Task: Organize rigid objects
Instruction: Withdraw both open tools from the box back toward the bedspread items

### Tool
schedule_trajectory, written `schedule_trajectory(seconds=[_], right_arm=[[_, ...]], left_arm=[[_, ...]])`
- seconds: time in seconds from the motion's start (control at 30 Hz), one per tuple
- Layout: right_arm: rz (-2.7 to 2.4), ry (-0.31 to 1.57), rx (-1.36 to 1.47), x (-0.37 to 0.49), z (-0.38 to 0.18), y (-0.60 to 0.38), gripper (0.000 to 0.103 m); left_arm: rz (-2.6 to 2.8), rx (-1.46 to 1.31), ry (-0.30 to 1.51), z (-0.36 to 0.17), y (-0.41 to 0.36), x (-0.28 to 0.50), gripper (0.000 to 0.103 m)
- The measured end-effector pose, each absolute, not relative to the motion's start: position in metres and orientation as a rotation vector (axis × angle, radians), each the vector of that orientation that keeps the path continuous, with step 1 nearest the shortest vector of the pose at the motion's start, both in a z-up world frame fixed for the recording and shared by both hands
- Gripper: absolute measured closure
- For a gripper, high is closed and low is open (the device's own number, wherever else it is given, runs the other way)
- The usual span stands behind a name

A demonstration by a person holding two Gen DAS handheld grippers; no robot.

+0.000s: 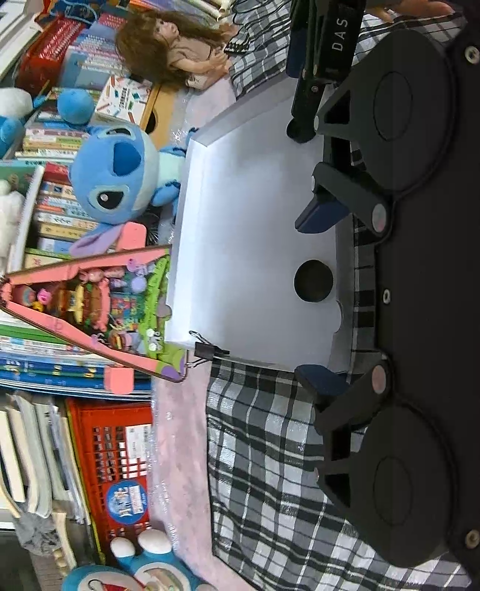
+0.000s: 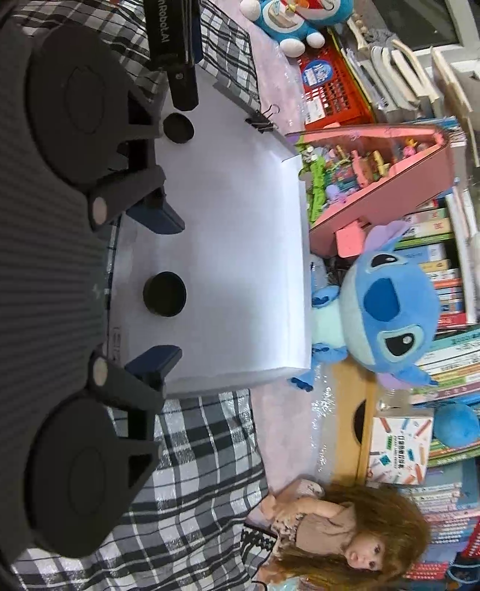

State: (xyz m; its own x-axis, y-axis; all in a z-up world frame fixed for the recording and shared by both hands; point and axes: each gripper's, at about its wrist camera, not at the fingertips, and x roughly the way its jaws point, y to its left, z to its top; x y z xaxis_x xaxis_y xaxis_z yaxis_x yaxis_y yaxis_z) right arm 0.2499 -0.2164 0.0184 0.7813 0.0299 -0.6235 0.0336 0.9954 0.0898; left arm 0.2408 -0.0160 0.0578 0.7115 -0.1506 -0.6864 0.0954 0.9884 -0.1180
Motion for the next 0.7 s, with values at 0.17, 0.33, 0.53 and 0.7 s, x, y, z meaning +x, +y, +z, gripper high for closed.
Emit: schedule_trajectory(seconds=[0.17, 0.33, 0.53, 0.7], right_arm=[[0.007, 0.634, 0.102, 0.231, 0.02, -0.217, 0.019], [0.022, 0.598, 0.106, 0.212, 0.023, -0.216, 0.018], [0.038, 0.551, 0.055, 0.189, 0.024, -0.206, 0.016], [0.055, 0.525, 0.023, 0.169, 0.021, -0.197, 0.014]], left_arm=[[-0.154, -0.071, 0.731, 0.065, -0.015, 0.222, 0.023], [-0.173, -0.03, 0.674, 0.071, -0.017, 0.199, 0.021], [-0.203, 0.003, 0.623, 0.074, -0.021, 0.171, 0.02], [-0.228, 0.002, 0.595, 0.072, -0.02, 0.148, 0.019]])
